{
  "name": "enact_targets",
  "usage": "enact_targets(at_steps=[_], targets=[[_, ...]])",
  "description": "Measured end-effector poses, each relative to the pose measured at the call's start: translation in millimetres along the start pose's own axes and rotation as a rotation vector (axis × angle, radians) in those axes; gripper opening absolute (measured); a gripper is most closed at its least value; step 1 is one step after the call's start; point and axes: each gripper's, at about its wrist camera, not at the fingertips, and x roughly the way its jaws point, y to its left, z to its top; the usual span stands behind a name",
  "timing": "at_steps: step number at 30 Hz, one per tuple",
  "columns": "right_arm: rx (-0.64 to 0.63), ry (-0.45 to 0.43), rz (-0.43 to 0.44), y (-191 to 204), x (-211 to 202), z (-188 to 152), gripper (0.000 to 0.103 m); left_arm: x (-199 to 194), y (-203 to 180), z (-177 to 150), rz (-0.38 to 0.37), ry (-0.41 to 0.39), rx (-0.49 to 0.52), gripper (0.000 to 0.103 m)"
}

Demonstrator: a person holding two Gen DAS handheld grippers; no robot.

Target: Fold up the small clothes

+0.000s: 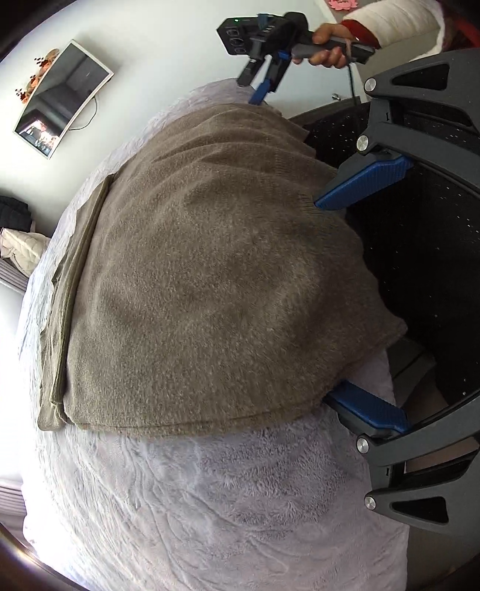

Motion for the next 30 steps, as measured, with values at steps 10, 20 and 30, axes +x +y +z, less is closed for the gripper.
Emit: enact_targets(at_steps=[10, 20, 30], targets=[[-0.108, 0.186, 0.173, 22.1, 54.5, -8.3, 0.077, -5.1, -5.2, -5.7, -0.122, -0.029, -0.022, 0.091], [-0.06, -0.015, 0.055, 9.3, 15.9, 3.2, 0.077, 0.5, -5.6, -9.7, -0.084, -0.008, -0.013, 0.091], [0.048, 0.135, 0.266, -13.2, 56.0, 2.6, 0.077, -4.2, -14.3, -11.6, -0.155, -0.05, -0.014, 0.091]])
